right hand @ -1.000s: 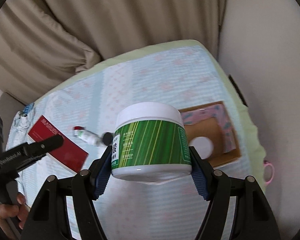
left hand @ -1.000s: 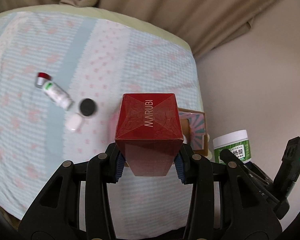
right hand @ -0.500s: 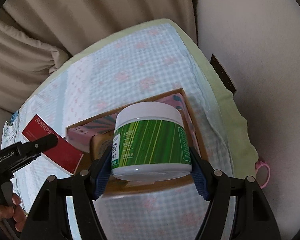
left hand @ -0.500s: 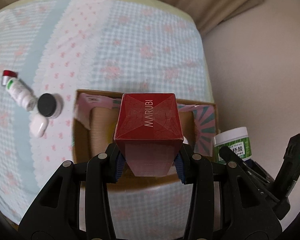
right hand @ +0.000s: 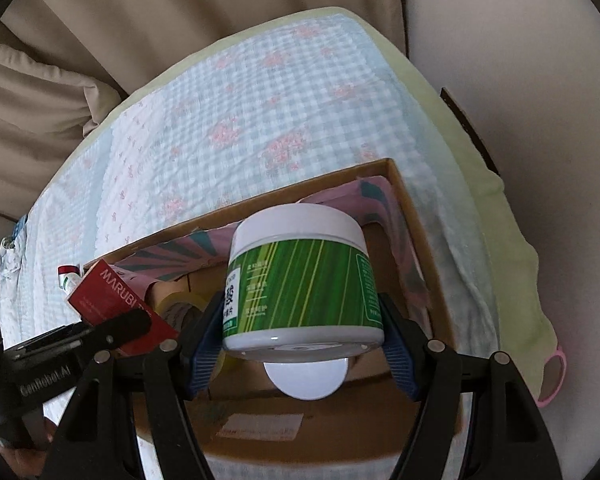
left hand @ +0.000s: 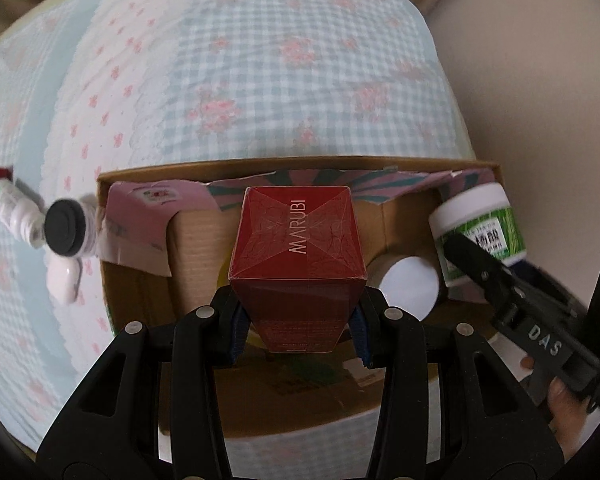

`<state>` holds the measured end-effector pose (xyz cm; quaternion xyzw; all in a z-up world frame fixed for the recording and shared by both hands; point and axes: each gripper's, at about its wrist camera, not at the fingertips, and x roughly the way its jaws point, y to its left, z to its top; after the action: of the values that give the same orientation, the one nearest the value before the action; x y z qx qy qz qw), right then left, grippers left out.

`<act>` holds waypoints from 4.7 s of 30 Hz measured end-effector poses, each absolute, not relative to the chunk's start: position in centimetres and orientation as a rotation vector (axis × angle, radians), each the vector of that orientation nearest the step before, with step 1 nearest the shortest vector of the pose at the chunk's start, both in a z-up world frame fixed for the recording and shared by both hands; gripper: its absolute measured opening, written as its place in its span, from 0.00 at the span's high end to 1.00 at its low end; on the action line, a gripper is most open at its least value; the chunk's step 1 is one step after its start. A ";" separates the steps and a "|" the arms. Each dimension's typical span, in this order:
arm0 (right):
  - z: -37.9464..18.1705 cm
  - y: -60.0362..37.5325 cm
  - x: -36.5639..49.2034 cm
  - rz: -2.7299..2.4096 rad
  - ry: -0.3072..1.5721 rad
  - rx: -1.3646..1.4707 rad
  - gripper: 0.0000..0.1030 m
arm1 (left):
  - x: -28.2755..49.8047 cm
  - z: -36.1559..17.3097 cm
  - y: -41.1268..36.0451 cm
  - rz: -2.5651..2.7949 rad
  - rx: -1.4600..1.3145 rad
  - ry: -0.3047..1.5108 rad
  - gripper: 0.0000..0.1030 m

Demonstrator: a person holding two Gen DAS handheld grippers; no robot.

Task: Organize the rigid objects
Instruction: 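Carry the red box and green jar into the cardboard box and release both, then withdraw both tools from the cardboard box, then grasp the white pill bottle with the left tool while the right tool grasps the small white case, then carry the pill bottle and white case into the cardboard box with both tools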

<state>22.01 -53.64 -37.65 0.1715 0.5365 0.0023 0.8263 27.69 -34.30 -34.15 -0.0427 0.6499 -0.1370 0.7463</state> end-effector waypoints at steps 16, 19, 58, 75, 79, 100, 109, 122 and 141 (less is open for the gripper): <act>-37.8 -54.7 19.7 -0.034 1.143 0.427 0.00 | 25.3 -31.8 -32.3 -0.308 0.021 1.376 0.00; -37.3 -54.6 19.1 -0.042 1.125 0.434 0.00 | 24.7 -31.4 -31.8 -0.301 0.017 1.373 0.00; -20.1 -34.0 7.7 0.033 0.922 0.221 0.00 | 13.9 -14.5 -6.6 -0.238 -0.042 1.092 0.00; -20.9 -18.4 5.8 -0.225 0.985 0.306 0.00 | 19.1 -12.9 5.5 -0.482 0.200 1.046 0.00; -21.9 -16.9 6.6 -0.258 1.009 0.318 0.00 | 21.5 -13.8 5.0 -0.529 0.291 1.024 0.00; -36.4 -15.3 17.9 -0.347 1.076 0.450 0.00 | 32.6 -34.5 -6.0 -0.955 0.878 1.139 0.05; -43.9 -14.7 22.0 -0.422 1.076 0.474 0.07 | 33.9 -41.9 -8.2 -1.178 1.076 1.103 0.17; -48.2 -14.6 24.7 -0.446 1.106 0.418 0.35 | 32.1 -45.4 -9.0 -1.324 1.174 1.060 0.44; -46.7 -15.6 24.3 -0.389 1.070 0.412 0.60 | 30.3 -44.3 -8.2 -1.233 1.092 1.097 0.48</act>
<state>24.27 -15.59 -46.72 0.1938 0.5028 -0.1829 0.8223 30.30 -8.25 -44.30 0.4612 0.4632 -0.5208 0.5491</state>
